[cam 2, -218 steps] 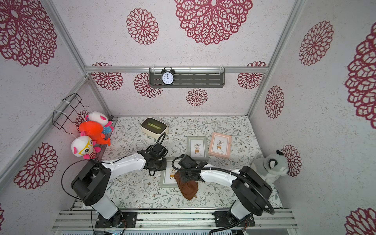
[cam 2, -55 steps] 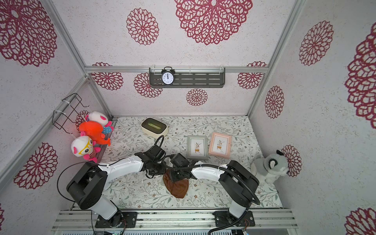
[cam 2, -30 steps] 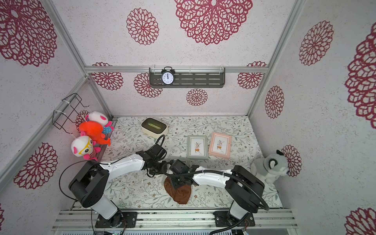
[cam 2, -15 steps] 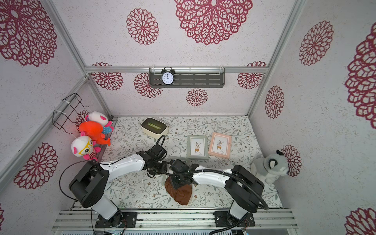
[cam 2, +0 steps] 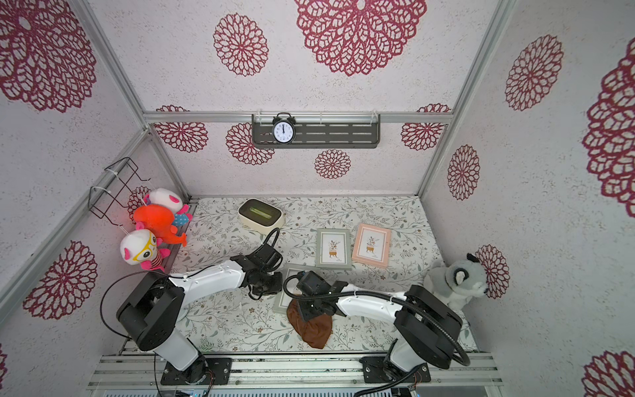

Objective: Wipe the picture frame with a cloth
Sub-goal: Wipe the dirt from the picture frame.

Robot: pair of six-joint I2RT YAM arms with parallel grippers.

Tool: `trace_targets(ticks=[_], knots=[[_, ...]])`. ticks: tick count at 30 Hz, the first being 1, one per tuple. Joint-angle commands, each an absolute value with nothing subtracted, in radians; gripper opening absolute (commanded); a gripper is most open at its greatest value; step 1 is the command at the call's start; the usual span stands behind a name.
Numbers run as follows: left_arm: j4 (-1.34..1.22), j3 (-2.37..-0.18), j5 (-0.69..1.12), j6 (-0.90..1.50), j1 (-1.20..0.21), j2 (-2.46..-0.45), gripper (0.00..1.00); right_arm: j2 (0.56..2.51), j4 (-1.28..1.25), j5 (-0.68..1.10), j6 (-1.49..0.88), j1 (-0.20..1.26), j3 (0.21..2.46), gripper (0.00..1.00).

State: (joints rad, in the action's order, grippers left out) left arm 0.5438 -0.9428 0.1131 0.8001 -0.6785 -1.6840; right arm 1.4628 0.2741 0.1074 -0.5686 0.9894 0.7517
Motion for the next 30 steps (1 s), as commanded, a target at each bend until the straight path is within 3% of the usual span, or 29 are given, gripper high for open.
trace_targets(ticks=[1,19,30], knots=[[0.597,-0.867,0.097,0.813,-0.711,-1.816,0.10,1.426,0.446,0.061,-0.560,0.956,0.701,0.00],[0.615,-0.885,0.086,0.804,-0.717,-1.828,0.09,1.486,0.337,0.005,-0.442,0.756,0.812,0.00],[0.645,-0.882,0.056,0.811,-0.716,-1.802,0.09,1.548,0.231,0.131,-0.505,0.850,0.764,0.00]])
